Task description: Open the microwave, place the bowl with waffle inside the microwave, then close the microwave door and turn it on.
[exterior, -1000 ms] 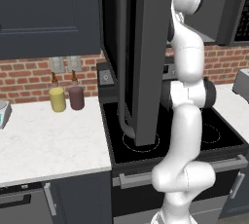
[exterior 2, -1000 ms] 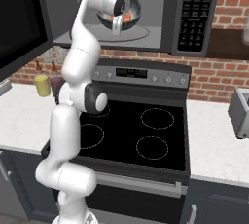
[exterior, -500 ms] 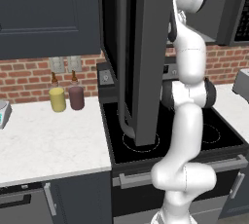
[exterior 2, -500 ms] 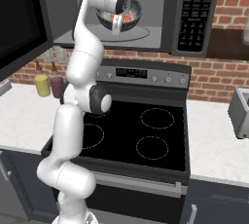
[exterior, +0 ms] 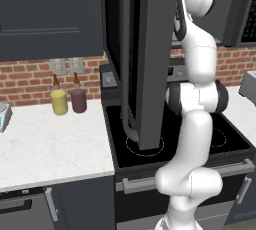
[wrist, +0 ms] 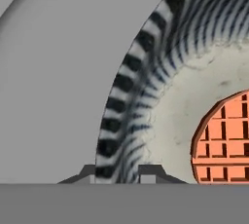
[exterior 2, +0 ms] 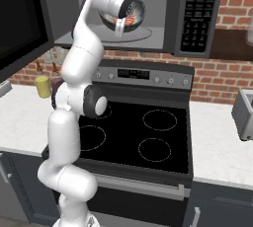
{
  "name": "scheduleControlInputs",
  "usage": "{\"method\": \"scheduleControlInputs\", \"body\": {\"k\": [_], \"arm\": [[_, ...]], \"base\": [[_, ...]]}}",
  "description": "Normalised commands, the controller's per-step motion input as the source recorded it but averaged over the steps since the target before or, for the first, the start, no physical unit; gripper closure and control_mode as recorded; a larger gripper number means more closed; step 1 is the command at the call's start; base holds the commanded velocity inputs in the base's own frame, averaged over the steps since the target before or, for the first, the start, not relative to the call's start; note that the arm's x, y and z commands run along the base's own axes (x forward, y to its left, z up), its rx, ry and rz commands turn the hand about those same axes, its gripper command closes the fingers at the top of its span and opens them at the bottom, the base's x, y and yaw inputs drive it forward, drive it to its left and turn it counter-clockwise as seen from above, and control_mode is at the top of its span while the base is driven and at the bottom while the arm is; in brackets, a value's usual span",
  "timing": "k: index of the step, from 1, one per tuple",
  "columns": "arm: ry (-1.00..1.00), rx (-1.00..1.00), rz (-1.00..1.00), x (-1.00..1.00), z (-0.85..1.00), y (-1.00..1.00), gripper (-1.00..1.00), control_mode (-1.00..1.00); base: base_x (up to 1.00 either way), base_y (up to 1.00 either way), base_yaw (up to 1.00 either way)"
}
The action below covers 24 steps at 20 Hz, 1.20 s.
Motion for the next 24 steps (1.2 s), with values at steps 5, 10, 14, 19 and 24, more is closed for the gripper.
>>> {"method": "scheduleControlInputs", "body": {"k": [5, 10, 14, 19, 24], "arm": [[-0.06, 0.01, 0.00, -0.01, -0.06, 0.00, 1.00, -1.00], [0.00, -0.02, 0.00, 0.00, 0.08, 0.09, 1.00, -1.00], [0.00, 0.00, 0.00, -0.15, 0.19, 0.02, 1.00, -1.00], [0.00, 0.00, 0.00, -0.33, 0.14, 0.00, 1.00, -1.00], [0.00, 0.00, 0.00, -0.35, 0.23, 0.00, 1.00, -1.00]], "base": [[0.00, 0.00, 0.00], [0.00, 0.00, 0.00], [0.00, 0.00, 0.00], [0.00, 0.00, 0.00], [0.00, 0.00, 0.00]]}}
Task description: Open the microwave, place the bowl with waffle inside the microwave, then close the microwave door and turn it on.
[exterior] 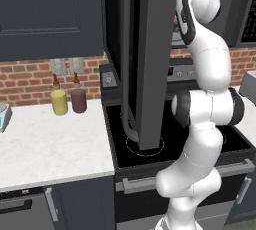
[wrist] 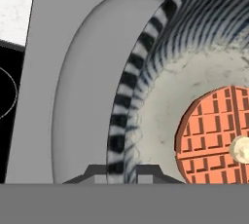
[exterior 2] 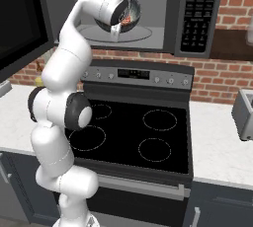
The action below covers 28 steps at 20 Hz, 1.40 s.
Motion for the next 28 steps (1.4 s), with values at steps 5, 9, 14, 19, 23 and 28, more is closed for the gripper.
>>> {"method": "scheduleControlInputs", "body": {"k": [5, 9, 14, 19, 23, 28], "arm": [[0.00, 0.00, 0.00, -0.33, 0.19, 0.00, 1.00, -1.00], [0.00, 0.00, 0.00, -0.25, 0.03, 0.00, 1.00, -1.00], [0.14, 0.00, 0.00, -0.01, -0.10, 0.00, 1.00, -1.00], [0.11, 0.00, 0.00, -0.01, -0.19, 0.00, 1.00, -1.00], [0.01, 0.00, 0.00, -0.01, -0.10, 0.00, 1.00, -1.00], [0.00, 0.00, 0.00, -0.03, -0.01, 0.00, 1.00, -1.00]], "base": [[0.00, 0.00, 0.00], [0.00, 0.00, 0.00], [0.00, 0.00, 0.00], [0.00, 0.00, 0.00], [0.00, 0.00, 0.00], [0.00, 0.00, 0.00]]}}
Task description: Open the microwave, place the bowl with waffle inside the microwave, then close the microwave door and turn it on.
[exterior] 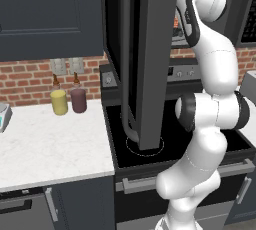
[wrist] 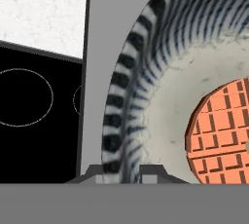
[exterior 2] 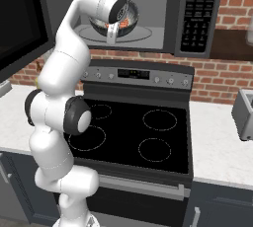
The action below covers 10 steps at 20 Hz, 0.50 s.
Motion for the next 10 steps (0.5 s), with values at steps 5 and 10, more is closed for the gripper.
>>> {"method": "scheduleControlInputs", "body": {"k": [5, 10], "arm": [[0.00, 0.00, 0.00, 0.00, 0.00, 0.00, -1.00, -1.00], [-0.01, 0.00, 0.00, 0.00, 0.00, 0.00, -1.00, -1.00]], "base": [[0.00, 0.00, 0.00], [0.00, 0.00, 0.00]]}}
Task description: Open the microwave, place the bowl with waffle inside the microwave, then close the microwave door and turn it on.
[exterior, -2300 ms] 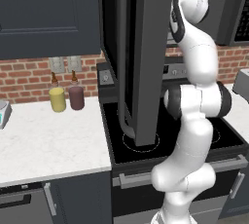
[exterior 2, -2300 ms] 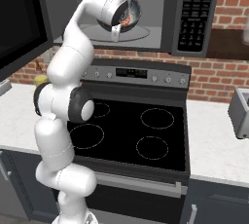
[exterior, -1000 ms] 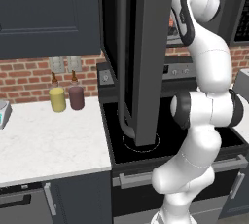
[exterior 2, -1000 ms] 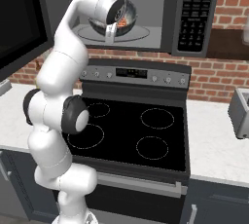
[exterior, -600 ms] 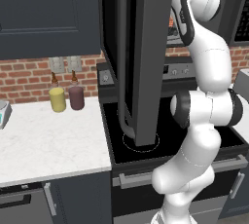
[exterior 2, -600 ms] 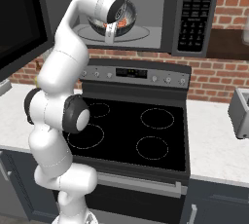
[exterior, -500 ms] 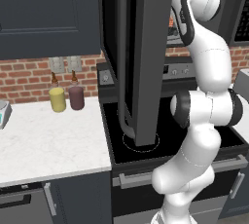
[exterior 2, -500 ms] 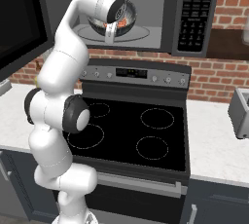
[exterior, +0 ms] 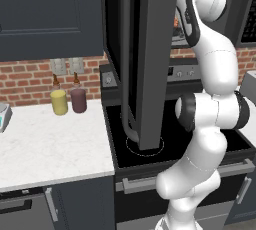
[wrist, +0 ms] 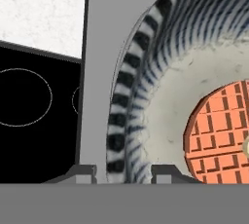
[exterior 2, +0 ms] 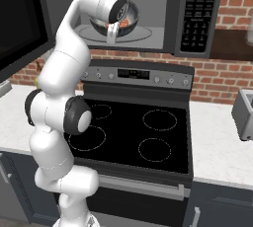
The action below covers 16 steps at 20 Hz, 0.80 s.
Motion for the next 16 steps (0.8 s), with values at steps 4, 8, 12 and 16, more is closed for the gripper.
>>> {"method": "scheduleControlInputs", "body": {"k": [4, 8, 12, 16], "arm": [[-0.08, 0.00, 0.00, -0.02, 0.00, 0.00, -1.00, -1.00], [-0.14, 0.00, 0.00, -0.11, 0.01, 0.00, -1.00, -1.00], [-0.16, 0.00, 0.00, -0.12, 0.00, 0.00, -1.00, -1.00], [-0.15, 0.00, 0.00, -0.15, 0.00, 0.00, -1.00, -1.00]], "base": [[0.00, 0.00, 0.00], [0.00, 0.00, 0.00], [0.00, 0.00, 0.00], [0.00, 0.00, 0.00]]}}
